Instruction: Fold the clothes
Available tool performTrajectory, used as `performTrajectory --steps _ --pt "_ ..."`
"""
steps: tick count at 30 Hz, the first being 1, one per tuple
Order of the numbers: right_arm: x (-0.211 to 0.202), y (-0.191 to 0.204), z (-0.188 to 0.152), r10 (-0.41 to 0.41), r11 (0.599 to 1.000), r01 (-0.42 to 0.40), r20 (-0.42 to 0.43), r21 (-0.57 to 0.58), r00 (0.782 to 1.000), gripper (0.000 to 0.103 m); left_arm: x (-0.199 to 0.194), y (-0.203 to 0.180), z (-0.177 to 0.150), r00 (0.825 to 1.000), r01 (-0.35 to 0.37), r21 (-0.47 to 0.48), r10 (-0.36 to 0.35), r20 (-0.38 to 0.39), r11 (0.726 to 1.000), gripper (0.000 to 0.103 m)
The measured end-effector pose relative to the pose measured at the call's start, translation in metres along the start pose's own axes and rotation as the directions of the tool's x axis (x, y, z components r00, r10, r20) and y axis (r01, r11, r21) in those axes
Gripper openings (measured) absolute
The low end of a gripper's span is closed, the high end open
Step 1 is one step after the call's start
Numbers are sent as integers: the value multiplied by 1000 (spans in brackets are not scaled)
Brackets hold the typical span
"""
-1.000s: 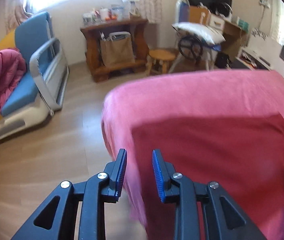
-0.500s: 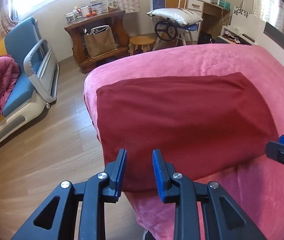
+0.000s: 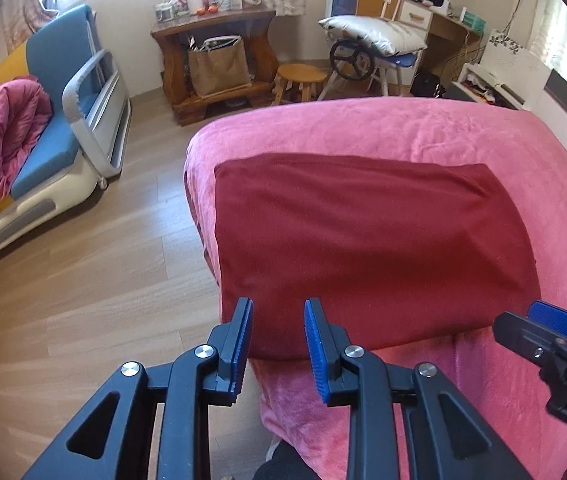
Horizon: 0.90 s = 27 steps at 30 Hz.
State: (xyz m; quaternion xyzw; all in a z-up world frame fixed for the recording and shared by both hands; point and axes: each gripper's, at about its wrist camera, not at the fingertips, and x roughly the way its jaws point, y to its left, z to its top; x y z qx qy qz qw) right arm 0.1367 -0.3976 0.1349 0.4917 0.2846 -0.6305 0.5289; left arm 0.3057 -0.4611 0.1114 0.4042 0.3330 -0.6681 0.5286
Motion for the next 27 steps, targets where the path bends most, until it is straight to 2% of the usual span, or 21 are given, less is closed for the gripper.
performTrajectory --steps 4,10,20,27 --pt "17 2 5 -32 999 31 -58 -25 998 63 15 -6 -7 998 34 19 -33 -57 999 26" --pt "38 -5 3 -30 1000 30 -98 -6 995 63 33 0 -15 995 9 45 -5 -97 999 26" --pt "41 2 2 -7 1000 8 -75 11 997 63 31 -2 -13 997 9 64 -4 -75 998 26" --pt "38 1 1 2 1000 -1 -64 22 998 63 30 -13 -18 995 53 61 -48 -82 997 26"
